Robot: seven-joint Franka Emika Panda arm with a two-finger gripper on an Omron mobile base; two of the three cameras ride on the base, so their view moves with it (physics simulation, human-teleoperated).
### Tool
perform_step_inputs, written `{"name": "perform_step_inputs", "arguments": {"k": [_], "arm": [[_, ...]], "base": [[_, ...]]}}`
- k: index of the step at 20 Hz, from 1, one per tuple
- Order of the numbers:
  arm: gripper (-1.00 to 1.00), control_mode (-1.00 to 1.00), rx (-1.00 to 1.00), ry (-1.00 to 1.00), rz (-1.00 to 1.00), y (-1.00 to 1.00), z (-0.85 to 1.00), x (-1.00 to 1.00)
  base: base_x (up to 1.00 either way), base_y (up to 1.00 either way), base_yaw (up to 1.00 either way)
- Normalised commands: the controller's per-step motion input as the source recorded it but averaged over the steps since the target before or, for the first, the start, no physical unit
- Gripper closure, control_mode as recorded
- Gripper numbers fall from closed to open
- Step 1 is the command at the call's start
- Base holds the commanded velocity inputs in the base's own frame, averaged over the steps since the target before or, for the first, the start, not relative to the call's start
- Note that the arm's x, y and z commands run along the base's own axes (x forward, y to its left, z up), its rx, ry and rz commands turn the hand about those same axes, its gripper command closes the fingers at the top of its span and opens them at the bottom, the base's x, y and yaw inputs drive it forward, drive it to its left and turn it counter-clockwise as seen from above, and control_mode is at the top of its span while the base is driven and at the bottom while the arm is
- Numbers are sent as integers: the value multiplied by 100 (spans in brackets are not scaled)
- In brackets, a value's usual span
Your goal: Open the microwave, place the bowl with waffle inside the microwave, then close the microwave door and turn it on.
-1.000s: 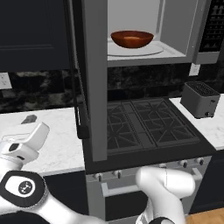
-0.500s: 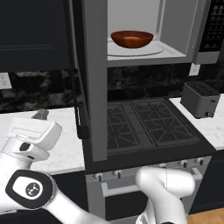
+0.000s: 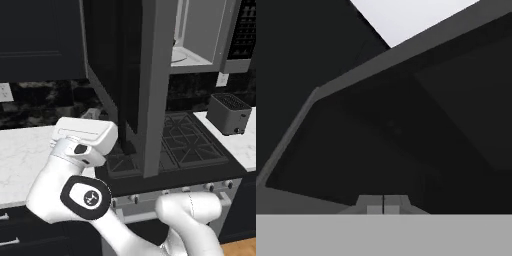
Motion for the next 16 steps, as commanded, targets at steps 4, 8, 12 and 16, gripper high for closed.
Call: {"name": "perform_step_inputs", "arguments": {"k": [4, 8, 12, 16], "arm": [[100, -100, 0, 0, -5, -100, 41, -2], [100, -100, 0, 0, -5, -100, 40, 0], [100, -100, 1, 0, -3, -100, 42, 0], [100, -100, 3, 0, 0, -100, 36, 5]], "base": [[0, 0, 0], [0, 0, 0], [0, 0, 0], [0, 0, 0]]}}
